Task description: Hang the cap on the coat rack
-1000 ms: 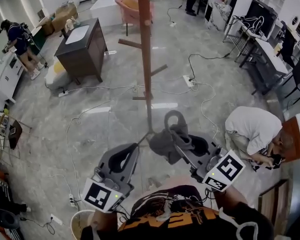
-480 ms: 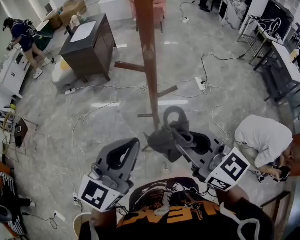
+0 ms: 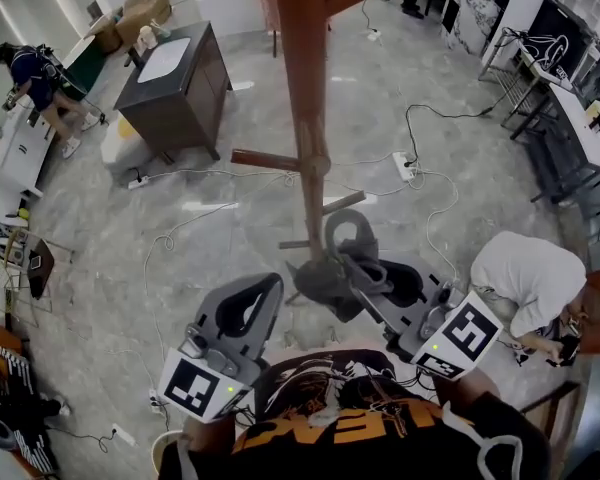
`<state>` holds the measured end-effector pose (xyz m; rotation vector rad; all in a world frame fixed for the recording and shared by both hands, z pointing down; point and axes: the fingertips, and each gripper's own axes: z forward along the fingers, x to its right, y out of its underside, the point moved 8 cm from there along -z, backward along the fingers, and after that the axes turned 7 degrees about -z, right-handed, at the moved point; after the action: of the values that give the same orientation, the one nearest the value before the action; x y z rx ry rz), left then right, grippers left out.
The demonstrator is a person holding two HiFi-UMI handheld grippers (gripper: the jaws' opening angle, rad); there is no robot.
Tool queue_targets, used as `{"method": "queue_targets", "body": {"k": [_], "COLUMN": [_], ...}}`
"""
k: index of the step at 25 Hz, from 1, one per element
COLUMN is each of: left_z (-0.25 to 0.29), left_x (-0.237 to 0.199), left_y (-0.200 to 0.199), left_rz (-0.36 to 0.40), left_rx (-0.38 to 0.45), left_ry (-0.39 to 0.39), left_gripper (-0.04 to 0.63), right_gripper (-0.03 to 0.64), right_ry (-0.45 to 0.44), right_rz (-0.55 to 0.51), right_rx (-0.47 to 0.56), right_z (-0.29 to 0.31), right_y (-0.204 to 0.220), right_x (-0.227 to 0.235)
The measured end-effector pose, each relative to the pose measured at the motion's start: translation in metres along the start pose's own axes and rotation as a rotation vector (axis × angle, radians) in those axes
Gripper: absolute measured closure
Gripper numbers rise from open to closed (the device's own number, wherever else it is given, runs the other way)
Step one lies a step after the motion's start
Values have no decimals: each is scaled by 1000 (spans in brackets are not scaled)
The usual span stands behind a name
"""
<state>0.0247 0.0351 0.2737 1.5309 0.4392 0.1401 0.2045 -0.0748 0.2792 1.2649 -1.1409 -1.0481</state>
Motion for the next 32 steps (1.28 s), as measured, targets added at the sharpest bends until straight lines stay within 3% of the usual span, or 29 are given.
{"method": "queue_targets", "body": {"k": [15, 22, 27, 32], "left_z": [15, -9, -18, -16], "left_x": [-22, -75, -120, -124], "left_y": [1, 2, -3, -6], "left_rz": [11, 10, -10, -12], "left_rx": [-37, -62, -80, -83], "left_ry": [132, 243, 363, 448], "left_gripper": [572, 572, 572, 572], "right_gripper": [545, 545, 545, 545], "right_ry": [94, 244, 377, 448], "right_rz": [10, 5, 3, 22], "right_rx": [-18, 12, 14, 18], "right_z": [6, 45, 76, 74], "right_y": [5, 14, 16, 19], "right_x": [4, -22, -51, -65]}}
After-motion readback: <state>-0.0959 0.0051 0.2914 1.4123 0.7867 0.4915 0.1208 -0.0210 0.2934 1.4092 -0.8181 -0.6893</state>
